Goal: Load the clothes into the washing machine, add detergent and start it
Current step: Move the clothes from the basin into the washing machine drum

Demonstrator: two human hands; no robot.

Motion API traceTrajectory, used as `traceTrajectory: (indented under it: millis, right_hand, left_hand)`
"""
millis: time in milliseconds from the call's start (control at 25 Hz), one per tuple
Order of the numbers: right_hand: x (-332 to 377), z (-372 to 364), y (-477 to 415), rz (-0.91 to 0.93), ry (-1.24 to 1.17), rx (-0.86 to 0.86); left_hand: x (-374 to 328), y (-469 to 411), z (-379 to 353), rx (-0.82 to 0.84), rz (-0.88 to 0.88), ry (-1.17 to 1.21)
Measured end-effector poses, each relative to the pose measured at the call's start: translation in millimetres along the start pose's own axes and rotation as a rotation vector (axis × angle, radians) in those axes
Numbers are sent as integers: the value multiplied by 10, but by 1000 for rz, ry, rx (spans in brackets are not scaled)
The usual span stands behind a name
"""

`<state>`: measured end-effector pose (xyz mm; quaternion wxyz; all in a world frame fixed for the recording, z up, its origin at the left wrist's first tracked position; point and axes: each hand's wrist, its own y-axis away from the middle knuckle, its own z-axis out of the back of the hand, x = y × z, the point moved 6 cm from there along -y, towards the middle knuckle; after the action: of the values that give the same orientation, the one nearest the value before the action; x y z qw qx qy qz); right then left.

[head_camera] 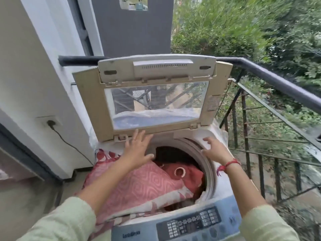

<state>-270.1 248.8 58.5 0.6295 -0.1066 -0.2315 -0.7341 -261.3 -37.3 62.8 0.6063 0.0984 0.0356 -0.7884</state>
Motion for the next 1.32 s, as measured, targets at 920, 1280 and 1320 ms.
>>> traceTrajectory:
  millis: [920, 1280, 1320]
  right_hand:
    - [2478, -1990, 1276, 1022, 161, -67]
    - [1365, 570, 827, 587, -274, -898]
    - [1170, 714, 802, 514, -306, -964]
  left_hand:
    - [1798, 1740, -1245, -168, 438, 508]
    - [146, 816, 896, -922, -1, 154]
    - [-142, 638, 872, -847, -29, 100]
